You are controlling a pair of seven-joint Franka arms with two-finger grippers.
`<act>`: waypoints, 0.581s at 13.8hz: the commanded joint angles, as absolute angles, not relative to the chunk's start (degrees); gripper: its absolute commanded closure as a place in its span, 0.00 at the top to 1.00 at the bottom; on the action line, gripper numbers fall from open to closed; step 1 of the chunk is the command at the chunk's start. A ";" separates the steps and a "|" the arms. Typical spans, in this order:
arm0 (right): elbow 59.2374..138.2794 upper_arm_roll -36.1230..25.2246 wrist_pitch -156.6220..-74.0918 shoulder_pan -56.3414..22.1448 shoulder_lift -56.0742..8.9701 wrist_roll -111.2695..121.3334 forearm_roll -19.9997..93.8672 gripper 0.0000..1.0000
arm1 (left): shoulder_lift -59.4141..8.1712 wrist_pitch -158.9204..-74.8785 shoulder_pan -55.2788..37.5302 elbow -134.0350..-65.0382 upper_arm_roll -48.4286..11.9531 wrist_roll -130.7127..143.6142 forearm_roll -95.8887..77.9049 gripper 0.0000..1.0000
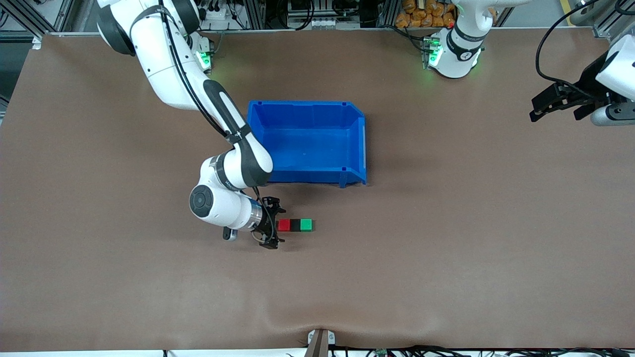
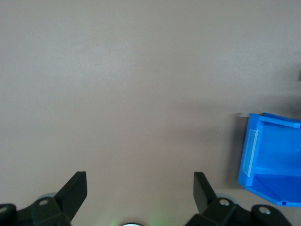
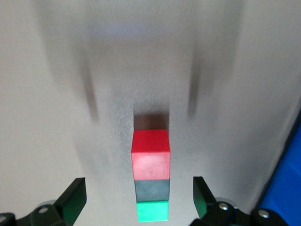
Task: Attach green and red cubes to black cube
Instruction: 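Open the right gripper and release the red cube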
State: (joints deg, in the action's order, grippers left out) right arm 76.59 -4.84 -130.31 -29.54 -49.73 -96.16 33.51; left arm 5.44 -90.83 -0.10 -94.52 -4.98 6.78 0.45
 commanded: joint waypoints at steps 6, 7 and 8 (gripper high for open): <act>74.97 -4.75 -125.42 -28.04 -48.17 -96.42 23.92 1.00 | 4.83 -90.79 -0.09 -93.52 -5.36 5.89 -0.35 1.00; 74.97 -4.83 -125.42 -28.04 -48.16 -96.42 22.86 1.00 | 4.83 -90.79 0.00 -93.52 -5.45 5.89 -0.35 1.00; 74.97 -4.83 -125.33 -27.95 -47.99 -96.33 22.16 1.00 | 4.83 -90.79 0.00 -93.52 -5.45 5.89 -0.35 1.00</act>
